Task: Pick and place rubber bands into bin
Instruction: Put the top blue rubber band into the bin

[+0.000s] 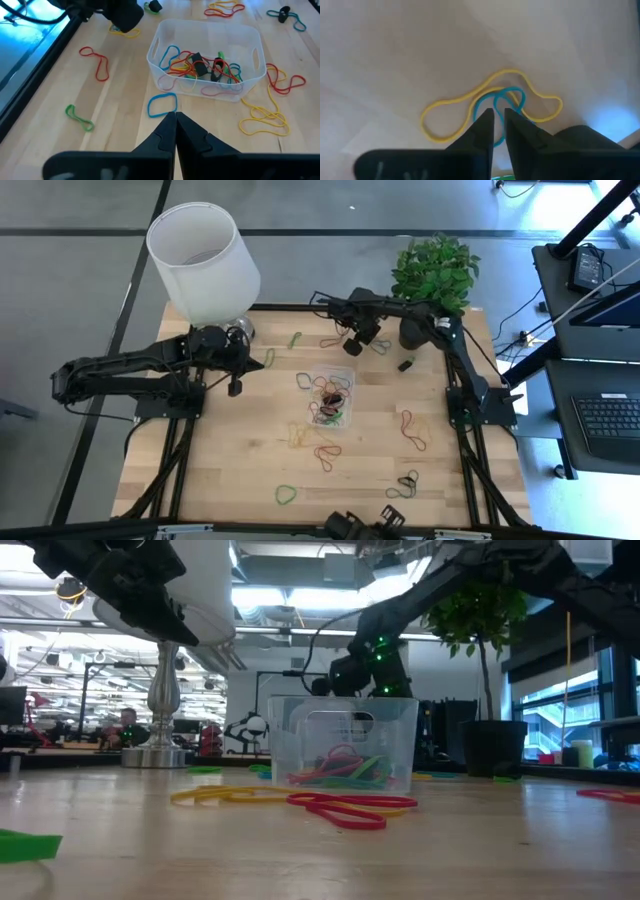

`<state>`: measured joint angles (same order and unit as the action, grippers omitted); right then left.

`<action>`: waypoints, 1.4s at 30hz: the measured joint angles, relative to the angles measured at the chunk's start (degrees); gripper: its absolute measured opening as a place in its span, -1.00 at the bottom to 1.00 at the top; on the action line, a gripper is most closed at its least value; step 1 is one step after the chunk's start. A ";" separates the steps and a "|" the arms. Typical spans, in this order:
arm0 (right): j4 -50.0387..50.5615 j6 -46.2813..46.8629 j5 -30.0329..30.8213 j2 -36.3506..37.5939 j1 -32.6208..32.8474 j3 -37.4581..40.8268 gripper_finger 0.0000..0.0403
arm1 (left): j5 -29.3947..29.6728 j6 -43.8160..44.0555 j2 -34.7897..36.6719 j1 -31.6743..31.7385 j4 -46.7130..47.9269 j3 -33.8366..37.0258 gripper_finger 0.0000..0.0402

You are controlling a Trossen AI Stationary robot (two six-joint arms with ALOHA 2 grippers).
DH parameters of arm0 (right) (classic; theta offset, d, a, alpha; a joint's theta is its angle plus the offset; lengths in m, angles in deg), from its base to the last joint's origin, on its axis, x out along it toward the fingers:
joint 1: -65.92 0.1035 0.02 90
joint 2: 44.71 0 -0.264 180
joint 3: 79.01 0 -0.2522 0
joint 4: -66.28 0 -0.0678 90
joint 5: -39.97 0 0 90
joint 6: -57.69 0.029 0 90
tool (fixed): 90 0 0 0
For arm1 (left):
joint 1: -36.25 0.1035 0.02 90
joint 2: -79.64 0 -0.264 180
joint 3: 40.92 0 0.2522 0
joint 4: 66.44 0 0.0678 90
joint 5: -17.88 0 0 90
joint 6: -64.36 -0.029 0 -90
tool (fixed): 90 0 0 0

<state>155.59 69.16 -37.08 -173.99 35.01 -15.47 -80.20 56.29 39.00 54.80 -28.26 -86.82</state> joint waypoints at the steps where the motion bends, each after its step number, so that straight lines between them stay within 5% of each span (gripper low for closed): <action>1: 0.02 0.00 -0.02 -0.27 -0.40 0.00 -0.73 | 0.00 0.06 0.00 0.00 0.02 0.00 -0.99; 10: -0.13 0.05 -0.02 -1.87 -1.49 0.00 -0.54 | 0.02 1.93 0.00 0.00 1.15 0.00 -0.99; 30: -2.12 3.28 0.29 -3.05 -1.24 2.96 -0.53 | 0.00 2.93 -0.01 0.00 1.25 0.00 -0.99; 42: -2.25 3.06 0.31 -3.15 1.63 3.23 -0.96 | 0.04 2.86 0.00 -0.02 1.26 0.00 -0.99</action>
<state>153.34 72.22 -36.77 -177.14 36.64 -12.24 -80.15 59.15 38.99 54.78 -27.00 -86.82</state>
